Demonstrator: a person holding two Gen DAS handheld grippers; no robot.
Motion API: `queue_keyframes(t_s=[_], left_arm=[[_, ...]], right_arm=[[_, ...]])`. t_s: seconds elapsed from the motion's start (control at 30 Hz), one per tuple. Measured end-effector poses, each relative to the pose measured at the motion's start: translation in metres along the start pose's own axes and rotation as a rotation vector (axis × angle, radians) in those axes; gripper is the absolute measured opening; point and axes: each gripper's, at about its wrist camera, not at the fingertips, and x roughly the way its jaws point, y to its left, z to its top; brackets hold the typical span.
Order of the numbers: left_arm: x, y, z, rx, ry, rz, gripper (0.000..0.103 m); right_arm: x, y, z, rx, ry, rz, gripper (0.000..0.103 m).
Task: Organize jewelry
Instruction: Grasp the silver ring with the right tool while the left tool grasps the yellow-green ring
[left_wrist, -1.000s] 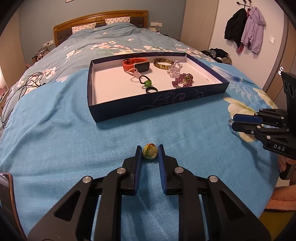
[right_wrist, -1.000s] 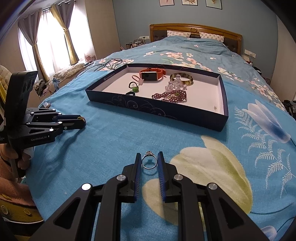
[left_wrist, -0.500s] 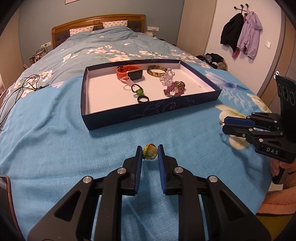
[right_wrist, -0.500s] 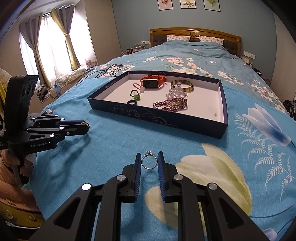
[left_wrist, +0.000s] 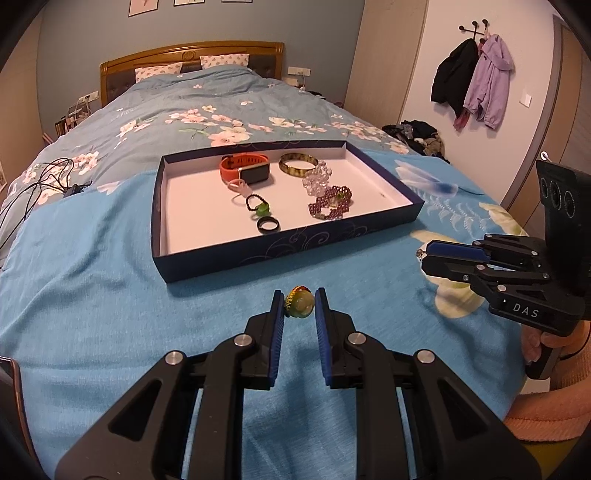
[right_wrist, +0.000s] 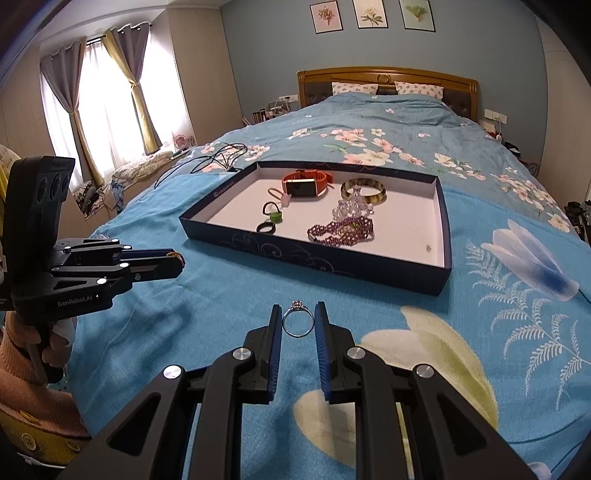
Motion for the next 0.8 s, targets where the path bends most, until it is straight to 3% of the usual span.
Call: queue_keyframes(t_s=[0.8], left_arm=[[-0.009,-0.001,0.014,-0.023,-0.06,-0.021,0.017]], right_arm=[[-0.002,-0.002,0.017,0.007,-0.068,0.003,0.016]])
